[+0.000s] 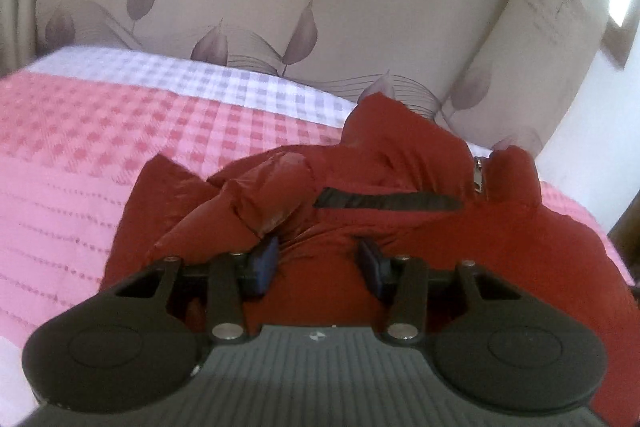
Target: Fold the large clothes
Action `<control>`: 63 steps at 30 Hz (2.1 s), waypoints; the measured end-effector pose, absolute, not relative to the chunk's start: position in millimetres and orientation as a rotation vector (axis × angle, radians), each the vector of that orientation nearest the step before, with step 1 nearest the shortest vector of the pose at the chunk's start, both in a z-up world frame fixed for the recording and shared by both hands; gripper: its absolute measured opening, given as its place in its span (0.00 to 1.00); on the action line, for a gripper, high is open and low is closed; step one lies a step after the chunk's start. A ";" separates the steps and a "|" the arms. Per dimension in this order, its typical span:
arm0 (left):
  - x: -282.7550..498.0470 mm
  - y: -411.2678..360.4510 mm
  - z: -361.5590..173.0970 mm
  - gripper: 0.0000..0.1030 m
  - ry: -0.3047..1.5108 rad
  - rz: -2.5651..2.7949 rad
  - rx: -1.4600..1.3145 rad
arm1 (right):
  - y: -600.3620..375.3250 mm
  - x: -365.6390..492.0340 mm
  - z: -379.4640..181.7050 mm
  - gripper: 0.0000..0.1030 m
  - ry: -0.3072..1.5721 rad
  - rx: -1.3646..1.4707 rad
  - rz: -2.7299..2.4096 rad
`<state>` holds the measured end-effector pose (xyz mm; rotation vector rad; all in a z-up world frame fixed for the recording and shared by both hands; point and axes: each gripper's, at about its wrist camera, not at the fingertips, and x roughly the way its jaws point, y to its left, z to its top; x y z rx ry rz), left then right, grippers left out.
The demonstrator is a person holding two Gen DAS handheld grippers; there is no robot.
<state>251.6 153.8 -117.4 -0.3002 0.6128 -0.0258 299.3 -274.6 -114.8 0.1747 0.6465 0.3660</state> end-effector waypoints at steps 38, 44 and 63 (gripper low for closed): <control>179.2 256.6 -151.9 0.28 0.563 -0.404 -0.933 | -271.5 100.9 -81.4 0.90 0.382 0.386 0.475; 142.1 253.4 -154.5 0.27 0.513 -0.387 -1.033 | -277.3 99.7 -69.3 0.90 0.363 0.352 0.449; 122.7 178.9 -31.0 0.27 0.567 -0.440 -0.914 | -175.9 205.4 -86.0 0.16 0.519 0.206 0.653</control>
